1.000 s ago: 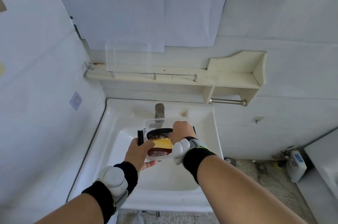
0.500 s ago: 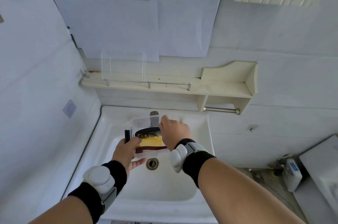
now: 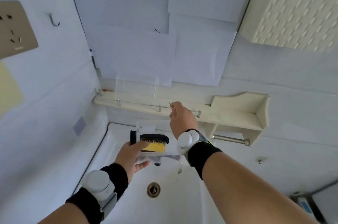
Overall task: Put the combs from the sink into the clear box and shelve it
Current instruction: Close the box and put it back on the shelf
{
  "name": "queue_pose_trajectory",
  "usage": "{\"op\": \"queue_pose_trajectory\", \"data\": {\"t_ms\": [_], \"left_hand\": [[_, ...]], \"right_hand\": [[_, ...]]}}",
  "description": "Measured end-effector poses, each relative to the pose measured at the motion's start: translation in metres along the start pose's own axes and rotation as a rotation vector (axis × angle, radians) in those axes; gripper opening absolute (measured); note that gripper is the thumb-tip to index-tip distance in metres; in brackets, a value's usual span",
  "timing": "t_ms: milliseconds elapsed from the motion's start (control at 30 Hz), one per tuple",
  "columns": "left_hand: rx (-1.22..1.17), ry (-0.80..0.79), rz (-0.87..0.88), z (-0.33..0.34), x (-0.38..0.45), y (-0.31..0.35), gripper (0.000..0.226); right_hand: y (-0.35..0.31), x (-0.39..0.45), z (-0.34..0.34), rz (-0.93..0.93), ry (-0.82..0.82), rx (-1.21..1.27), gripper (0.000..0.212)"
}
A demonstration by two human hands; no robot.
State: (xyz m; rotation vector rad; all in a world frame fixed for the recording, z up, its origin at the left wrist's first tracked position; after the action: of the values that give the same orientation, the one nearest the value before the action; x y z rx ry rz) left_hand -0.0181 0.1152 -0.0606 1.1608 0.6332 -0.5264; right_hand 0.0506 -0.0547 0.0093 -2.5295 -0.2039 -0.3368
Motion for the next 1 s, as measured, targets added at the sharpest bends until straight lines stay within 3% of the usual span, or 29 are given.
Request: {"op": "queue_pose_trajectory", "data": {"t_ms": [167,300,500,667,1000], "left_hand": [[-0.024,0.012,-0.004,-0.011,0.005,0.014,0.035],[-0.033,0.027,-0.006,-0.027,0.014,0.028,0.038],[-0.004,0.047,-0.001,-0.045,0.025,0.046,0.035],[-0.016,0.049,-0.009,-0.054,0.036,0.055,0.035],[-0.039,0.049,-0.029,-0.059,0.047,0.056,0.032]], "right_hand": [[-0.007,0.048,0.01,0.076,0.061,0.182,0.041],[-0.008,0.089,0.032,0.23,0.034,0.34,0.046],[-0.008,0.132,0.071,0.371,-0.063,0.434,0.07],[-0.022,0.135,0.074,0.474,-0.028,0.695,0.051],[-0.019,0.135,0.072,0.642,0.217,1.107,0.023]]}}
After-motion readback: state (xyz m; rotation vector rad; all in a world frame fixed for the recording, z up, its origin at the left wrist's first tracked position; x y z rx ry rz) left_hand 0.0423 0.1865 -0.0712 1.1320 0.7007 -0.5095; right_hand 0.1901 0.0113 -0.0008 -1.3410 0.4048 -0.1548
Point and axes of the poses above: each hand's wrist, its own x-axis towards the middle knuckle, its own z-axis out of the palm, y = z × x, the point moved 3 cm from there along x, towards the middle knuckle, and after that the axes turned 12 degrees about -z, right-handed, at the moved point
